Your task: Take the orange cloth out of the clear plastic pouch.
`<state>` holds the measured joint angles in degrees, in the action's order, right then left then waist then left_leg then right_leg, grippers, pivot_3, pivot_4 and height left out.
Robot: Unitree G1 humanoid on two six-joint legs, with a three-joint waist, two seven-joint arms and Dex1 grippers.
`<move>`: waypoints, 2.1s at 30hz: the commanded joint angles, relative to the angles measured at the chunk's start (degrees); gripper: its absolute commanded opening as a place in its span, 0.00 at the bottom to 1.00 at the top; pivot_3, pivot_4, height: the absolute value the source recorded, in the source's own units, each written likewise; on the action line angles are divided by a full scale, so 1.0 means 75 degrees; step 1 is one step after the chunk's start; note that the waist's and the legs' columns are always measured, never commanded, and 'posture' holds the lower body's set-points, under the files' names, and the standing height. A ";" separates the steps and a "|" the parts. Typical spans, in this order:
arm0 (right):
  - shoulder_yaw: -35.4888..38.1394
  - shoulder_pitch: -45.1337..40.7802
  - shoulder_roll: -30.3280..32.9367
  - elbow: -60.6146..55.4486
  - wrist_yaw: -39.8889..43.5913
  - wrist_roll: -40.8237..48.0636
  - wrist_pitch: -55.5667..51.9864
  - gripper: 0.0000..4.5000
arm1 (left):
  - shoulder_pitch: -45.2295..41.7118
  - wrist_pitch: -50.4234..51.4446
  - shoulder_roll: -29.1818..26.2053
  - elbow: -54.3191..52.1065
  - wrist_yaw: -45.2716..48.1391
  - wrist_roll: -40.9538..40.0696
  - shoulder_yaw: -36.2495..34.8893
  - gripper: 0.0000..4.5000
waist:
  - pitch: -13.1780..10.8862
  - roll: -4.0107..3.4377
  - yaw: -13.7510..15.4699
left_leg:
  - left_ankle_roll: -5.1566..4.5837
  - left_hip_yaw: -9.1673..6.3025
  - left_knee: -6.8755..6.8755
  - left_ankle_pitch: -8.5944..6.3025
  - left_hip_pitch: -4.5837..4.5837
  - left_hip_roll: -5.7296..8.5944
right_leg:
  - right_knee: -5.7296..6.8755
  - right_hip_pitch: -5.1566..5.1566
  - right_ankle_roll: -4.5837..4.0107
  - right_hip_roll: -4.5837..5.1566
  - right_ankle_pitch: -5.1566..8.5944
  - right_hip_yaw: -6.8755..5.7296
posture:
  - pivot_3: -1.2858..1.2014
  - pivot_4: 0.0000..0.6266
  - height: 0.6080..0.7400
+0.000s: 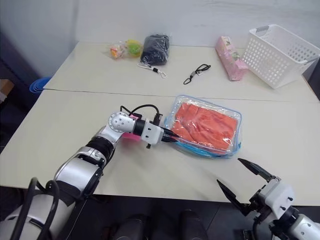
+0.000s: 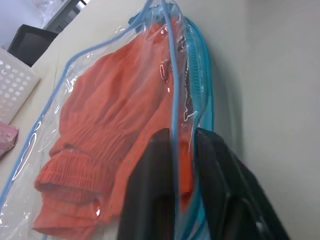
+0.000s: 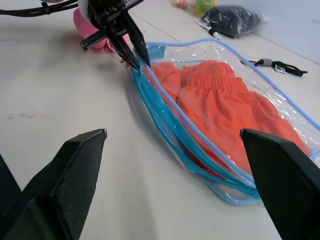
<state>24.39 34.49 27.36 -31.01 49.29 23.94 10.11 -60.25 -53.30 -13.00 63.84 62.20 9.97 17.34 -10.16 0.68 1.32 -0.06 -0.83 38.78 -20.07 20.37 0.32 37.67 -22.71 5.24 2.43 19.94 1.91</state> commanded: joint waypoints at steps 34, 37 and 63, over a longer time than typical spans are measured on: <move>-0.4533 -0.5661 0.1176 0.1072 -0.2929 -0.3328 -0.4619 0.80 | 0.2272 0.9531 -0.0110 -0.6448 0.0485 -0.3141 -0.1021 0.00 | 0.0004 -0.0006 -0.0177 | 0.0062 -0.0019 0.0052 0.0035 0.0128 0.0003 | 0.0054 -0.0131 -0.0001 0.0008 0.0000 -0.0005 | 0.52 0.24 1.00; -0.4840 -0.5925 0.1355 0.1383 -0.2873 -0.3858 -0.4671 0.80 | 0.2267 0.9547 -0.0104 -0.6438 0.0515 -0.3155 -0.1002 0.00 | 0.0004 -0.0006 -0.0181 | 0.0062 -0.0018 0.0052 0.0036 0.0126 0.0003 | 0.0054 -0.0130 -0.0001 0.0007 0.0000 -0.0005 | 0.52 0.24 1.00; -0.3759 -0.6660 0.1208 0.1963 -0.0145 -0.1710 -0.4599 0.00 | 0.1963 1.0399 0.0340 -0.5915 -0.0250 -0.3482 -0.1344 0.00 | 0.0018 0.0010 -0.0136 | 0.0064 -0.0023 0.0055 0.0047 0.0119 0.0011 | 0.0063 -0.0119 -0.0001 0.0015 -0.0001 -0.0009 | 0.52 0.24 1.00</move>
<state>-5.54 -16.10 35.95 -12.18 43.20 5.63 -26.46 -44.17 23.78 -11.06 19.41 62.13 -14.74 8.76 -10.03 0.76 0.31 0.41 -1.01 39.19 -19.72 21.25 0.40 38.13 -23.60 5.23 2.52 19.93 1.84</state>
